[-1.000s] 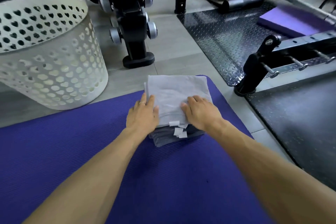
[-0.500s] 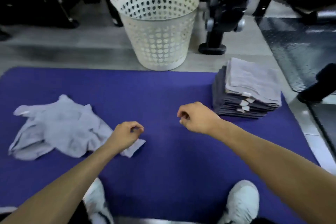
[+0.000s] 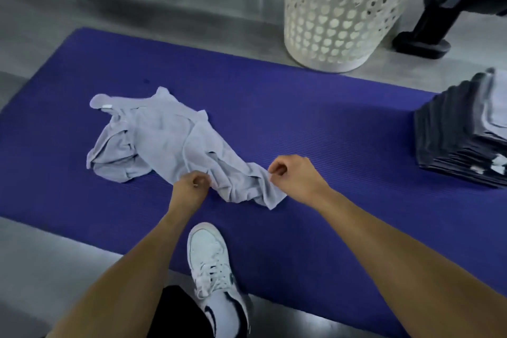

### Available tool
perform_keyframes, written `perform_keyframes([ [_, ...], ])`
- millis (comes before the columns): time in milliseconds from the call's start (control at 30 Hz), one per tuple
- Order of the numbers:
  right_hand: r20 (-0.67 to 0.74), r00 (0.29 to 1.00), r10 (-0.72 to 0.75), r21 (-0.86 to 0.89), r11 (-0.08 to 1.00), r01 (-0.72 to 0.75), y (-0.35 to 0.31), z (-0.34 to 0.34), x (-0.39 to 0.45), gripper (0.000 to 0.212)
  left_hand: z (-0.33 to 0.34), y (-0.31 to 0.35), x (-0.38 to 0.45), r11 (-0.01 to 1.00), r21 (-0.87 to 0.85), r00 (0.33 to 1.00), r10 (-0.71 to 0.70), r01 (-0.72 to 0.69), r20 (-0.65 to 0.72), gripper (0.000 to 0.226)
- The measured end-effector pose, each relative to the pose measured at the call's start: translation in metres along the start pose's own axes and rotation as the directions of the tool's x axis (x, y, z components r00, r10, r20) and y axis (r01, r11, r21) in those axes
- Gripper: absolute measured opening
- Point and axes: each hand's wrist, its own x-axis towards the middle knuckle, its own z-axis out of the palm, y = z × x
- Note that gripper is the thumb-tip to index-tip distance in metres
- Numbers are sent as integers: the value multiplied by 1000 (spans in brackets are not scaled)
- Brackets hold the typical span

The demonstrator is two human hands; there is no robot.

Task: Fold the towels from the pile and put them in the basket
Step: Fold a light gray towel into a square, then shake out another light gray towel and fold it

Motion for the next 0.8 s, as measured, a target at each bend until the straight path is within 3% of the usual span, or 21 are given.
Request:
perform_keyframes([
  [133, 15, 999, 51, 67, 996, -52, 9, 19, 14, 12, 25, -9, 16, 999, 16, 999, 41, -41, -21, 4],
  [167, 26, 998, 63, 63, 996, -64, 15, 21, 14, 12, 31, -7, 20, 1000, -27, 999, 6, -7, -45, 2],
  [267, 43, 992, 117, 61, 991, -119, 33, 25, 12, 10, 47, -4, 35, 966, -184, 970, -206, 181, -129, 28],
  [333, 41, 988, 152, 89, 984, -155, 41, 27, 11, 11, 51, -2, 40, 934, -264, 945, -289, 242, -154, 26],
  [433, 25, 985, 173, 155, 972, -175, 40, 31, 9, 10, 44, -3, 40, 852, -424, 911, -392, 307, -129, 14],
  [500, 16, 985, 171, 202, 964, -171, 35, 30, 5, 9, 31, 1, 33, 732, -605, 903, -427, 313, -49, 12],
  [567, 3, 988, 156, 224, 963, -152, 31, 28, -4, 9, 14, 15, 22, 635, -719, 920, -392, 283, 16, 14],
  [667, -32, 994, 107, 252, 963, -96, 23, 19, -21, 10, -9, 48, -2, 576, -787, 966, -243, 219, 92, 13],
  [800, -92, 996, 12, 298, 954, 17, 7, -2, -50, 9, -36, 98, -43, 605, -779, 985, -68, 166, 157, 14],
])
